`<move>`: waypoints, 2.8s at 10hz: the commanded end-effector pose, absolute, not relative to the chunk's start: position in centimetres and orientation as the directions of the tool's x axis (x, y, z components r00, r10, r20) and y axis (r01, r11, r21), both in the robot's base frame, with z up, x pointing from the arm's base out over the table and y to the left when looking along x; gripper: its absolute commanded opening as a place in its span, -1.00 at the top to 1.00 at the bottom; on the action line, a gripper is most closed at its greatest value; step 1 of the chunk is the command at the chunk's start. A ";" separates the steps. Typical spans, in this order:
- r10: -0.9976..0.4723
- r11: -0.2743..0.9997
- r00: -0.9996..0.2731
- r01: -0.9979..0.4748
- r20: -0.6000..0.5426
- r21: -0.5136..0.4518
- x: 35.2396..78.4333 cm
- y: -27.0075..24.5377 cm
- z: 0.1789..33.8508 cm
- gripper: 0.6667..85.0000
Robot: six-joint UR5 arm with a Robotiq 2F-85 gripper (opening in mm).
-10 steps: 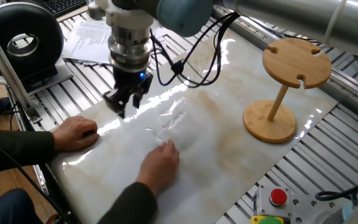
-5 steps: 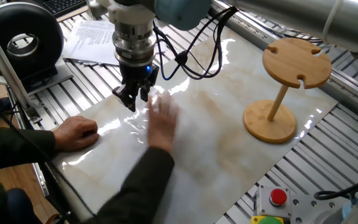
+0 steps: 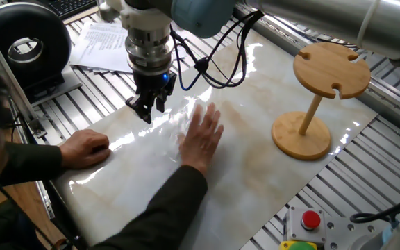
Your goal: Put the glass cup onto the shelf
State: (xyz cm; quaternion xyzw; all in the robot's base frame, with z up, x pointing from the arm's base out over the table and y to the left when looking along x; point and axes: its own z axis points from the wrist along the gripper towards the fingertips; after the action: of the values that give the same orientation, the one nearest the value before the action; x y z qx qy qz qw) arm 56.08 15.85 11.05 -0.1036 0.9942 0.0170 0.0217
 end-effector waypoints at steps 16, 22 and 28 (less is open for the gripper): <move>-0.397 0.917 -0.915 -0.399 -0.071 0.001 55.7 6.8 14.9 -1.00; -0.379 0.925 -0.920 -0.381 -0.101 0.005 56.6 9.4 13.5 -1.00; -0.385 0.923 -0.915 -0.384 -0.122 -0.028 57.7 10.3 11.6 -0.98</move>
State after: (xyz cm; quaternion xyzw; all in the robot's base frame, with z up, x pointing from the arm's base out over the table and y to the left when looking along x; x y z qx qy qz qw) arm 57.25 9.78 12.13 -0.1970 0.9788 -0.0041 0.0556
